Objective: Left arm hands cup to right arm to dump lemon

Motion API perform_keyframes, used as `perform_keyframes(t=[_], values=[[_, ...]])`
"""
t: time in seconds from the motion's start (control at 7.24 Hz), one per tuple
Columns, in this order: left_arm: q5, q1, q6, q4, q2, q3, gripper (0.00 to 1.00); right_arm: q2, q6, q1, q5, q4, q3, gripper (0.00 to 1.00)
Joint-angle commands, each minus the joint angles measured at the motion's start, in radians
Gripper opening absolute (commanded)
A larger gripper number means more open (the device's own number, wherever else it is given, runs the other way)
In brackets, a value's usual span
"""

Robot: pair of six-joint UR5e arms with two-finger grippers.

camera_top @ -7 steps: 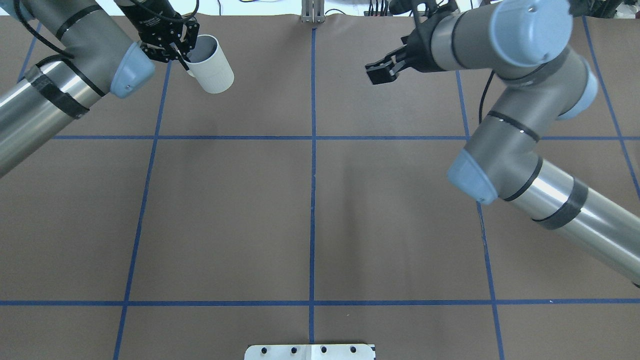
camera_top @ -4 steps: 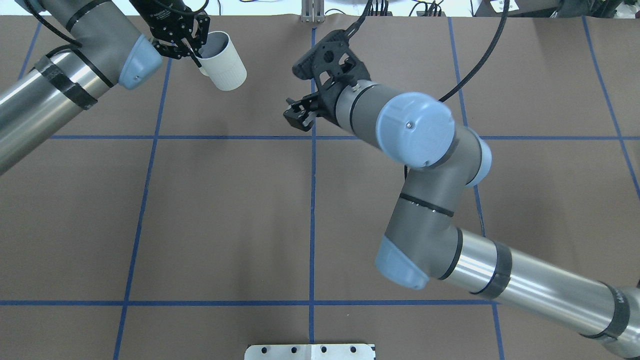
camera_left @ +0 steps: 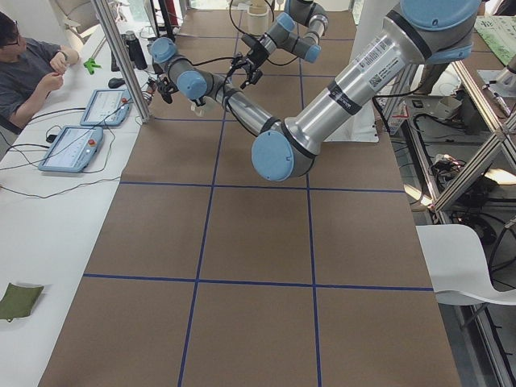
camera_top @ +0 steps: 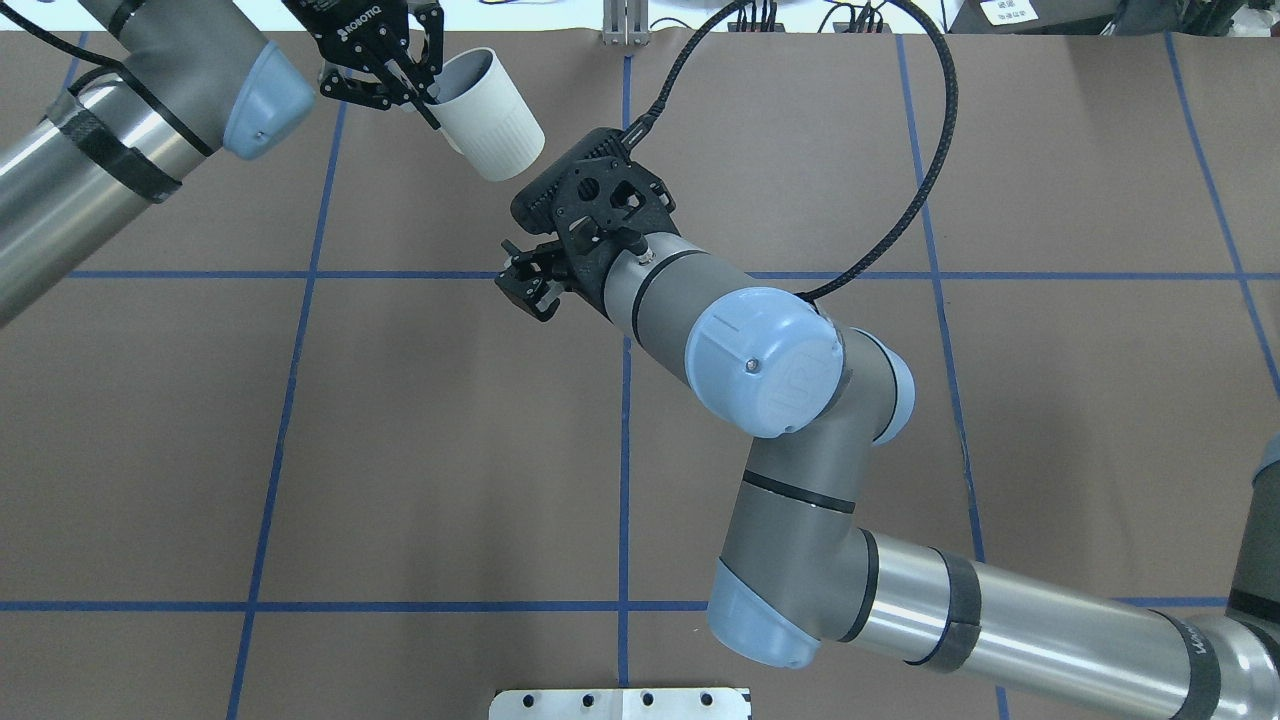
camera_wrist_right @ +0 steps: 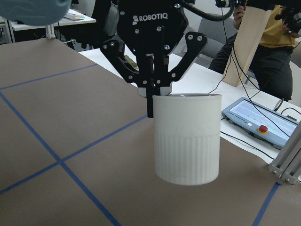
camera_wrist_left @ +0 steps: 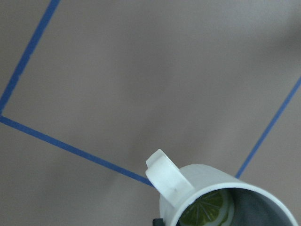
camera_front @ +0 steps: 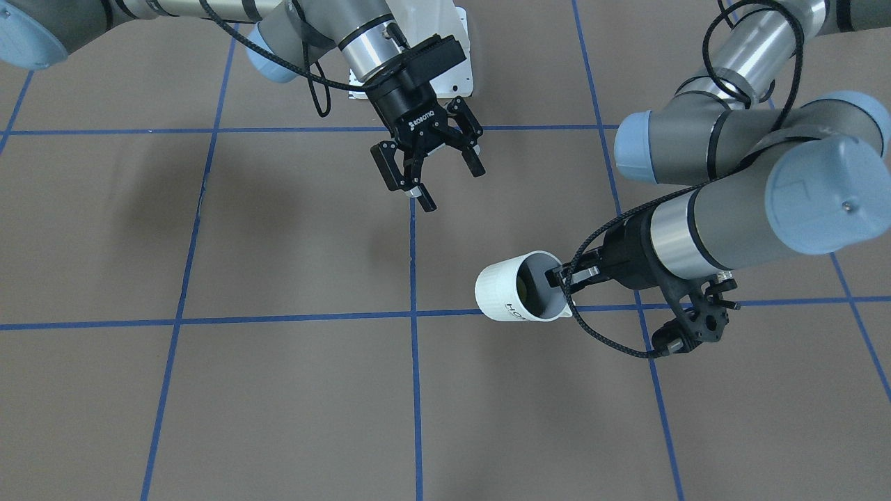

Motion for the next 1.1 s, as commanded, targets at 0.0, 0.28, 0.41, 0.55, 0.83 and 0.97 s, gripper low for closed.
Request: perform_keyframes(t=[0.0,0.28,0.41,0.55,0.83,0.97], values=[[-0.044,-0.003,-0.002,0.0,0.01,-0.058,0.0,-0.002,0.003,-0.005,-0.003,0.024,-0.003,0.98],[-0.044,0.002,-0.005,0.0,0.014,-0.084,0.0,-0.002,0.039,-0.005,-0.005,0.024,-0.006,0.98],[-0.044,0.008,-0.007,0.002,0.03,-0.107,0.0,-0.003,0.058,-0.004,-0.005,0.023,-0.006,0.98],[-0.044,0.01,-0.008,0.002,0.033,-0.115,0.0,-0.003,0.058,-0.004,-0.006,0.021,-0.006,0.98],[-0.039,0.014,-0.01,0.003,0.033,-0.125,0.0,-0.003,0.058,-0.004,-0.006,0.023,-0.006,0.98],[-0.035,0.019,-0.01,0.005,0.031,-0.132,0.0,-0.003,0.058,-0.004,-0.006,0.023,-0.006,0.98]])
